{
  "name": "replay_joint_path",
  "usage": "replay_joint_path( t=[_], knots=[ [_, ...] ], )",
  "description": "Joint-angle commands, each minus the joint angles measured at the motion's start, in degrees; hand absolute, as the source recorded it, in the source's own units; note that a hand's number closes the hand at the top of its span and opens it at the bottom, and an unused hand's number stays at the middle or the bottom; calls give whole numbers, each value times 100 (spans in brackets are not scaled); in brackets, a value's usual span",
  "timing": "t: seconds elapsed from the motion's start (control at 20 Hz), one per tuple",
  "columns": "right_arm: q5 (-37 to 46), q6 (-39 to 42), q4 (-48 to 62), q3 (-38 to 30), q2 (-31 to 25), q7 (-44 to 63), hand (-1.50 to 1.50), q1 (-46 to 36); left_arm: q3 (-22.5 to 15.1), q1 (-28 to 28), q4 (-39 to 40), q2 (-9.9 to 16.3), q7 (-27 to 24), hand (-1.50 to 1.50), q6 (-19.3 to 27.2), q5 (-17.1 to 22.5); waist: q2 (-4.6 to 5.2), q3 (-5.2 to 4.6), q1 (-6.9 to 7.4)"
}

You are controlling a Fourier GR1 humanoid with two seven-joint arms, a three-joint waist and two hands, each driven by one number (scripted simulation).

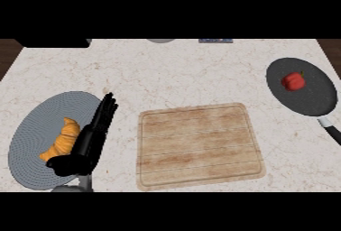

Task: Pick the bell pepper from the cutting board and place it in the pan

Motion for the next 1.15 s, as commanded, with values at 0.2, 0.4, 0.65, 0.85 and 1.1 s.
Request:
replay_joint_path(
  t=[0.2, 0.4, 0.65, 0.85, 1.1],
  knots=[
    [-416, 245, -597, 399, 68, -39, -150, 618, -18, -18, -53, -86, 57, 0, 23, -81, -23, -8, -51],
    [-368, -163, -635, 612, 322, -296, -150, 794, 401, -241, -69, 196, 306, 0, -253, 255, -17, -6, -35],
    [-537, -68, -577, 697, -148, 72, -150, 710, -7, -114, 34, -193, 58, 0, 122, -216, -13, -5, -30],
    [-555, -216, -706, 975, 54, -113, -150, 907, 81, -20, 69, -69, 37, 0, -43, -114, -16, -5, -32],
    [-528, -995, -1019, 1060, 232, -263, -150, 975, 31, -299, 305, -203, 10, 0, 106, -160, -15, -6, -44]
  ],
)
